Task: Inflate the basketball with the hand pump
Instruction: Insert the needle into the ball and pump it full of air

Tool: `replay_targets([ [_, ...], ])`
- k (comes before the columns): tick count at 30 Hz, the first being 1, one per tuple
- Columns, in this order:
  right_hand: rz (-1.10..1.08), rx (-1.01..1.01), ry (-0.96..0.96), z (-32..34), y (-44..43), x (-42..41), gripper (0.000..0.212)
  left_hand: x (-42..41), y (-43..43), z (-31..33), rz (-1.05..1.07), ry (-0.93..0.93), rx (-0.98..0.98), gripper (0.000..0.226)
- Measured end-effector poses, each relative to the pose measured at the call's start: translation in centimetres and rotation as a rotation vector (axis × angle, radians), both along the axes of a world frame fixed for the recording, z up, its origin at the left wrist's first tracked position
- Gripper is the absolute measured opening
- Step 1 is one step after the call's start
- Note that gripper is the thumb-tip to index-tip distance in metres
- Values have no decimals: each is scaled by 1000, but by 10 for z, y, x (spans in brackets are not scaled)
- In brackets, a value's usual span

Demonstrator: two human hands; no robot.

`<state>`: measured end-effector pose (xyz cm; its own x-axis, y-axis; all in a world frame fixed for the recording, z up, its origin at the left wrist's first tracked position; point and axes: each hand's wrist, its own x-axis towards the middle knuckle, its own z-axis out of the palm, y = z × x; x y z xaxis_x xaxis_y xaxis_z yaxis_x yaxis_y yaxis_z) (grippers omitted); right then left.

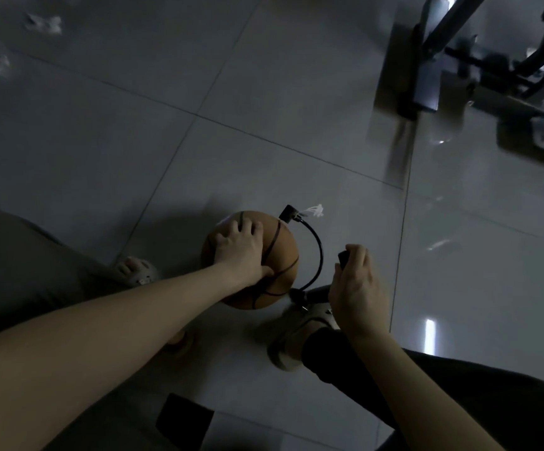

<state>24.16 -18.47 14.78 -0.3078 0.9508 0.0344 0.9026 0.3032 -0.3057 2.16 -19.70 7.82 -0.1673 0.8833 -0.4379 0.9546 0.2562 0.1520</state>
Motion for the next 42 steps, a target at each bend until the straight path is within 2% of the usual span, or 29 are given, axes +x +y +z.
replay_targets([
  [6,-8,-60,-27,-33,-1,3,25,4,-2,-2,-3,-18,-12,112],
  [12,-18,-115,18,-29,-1,-1,20,6,-5,0,-5,-7,-31,112],
  [14,-62,-144,43,-14,3,-1,23,7,-4,4,-5,1,-33,112],
  [19,-37,-9,48,57,6,6,24,8,-1,10,-39,38,-86,111],
  [24,-90,18,89,113,12,8,26,7,-3,13,-61,13,-50,110],
  [30,8,87,0,78,0,2,22,9,0,13,-57,25,-62,109],
  [34,29,38,-33,49,-1,1,22,9,1,12,-48,62,-63,111],
  [42,-34,-38,-41,-9,1,3,20,16,0,4,-58,21,12,111],
])
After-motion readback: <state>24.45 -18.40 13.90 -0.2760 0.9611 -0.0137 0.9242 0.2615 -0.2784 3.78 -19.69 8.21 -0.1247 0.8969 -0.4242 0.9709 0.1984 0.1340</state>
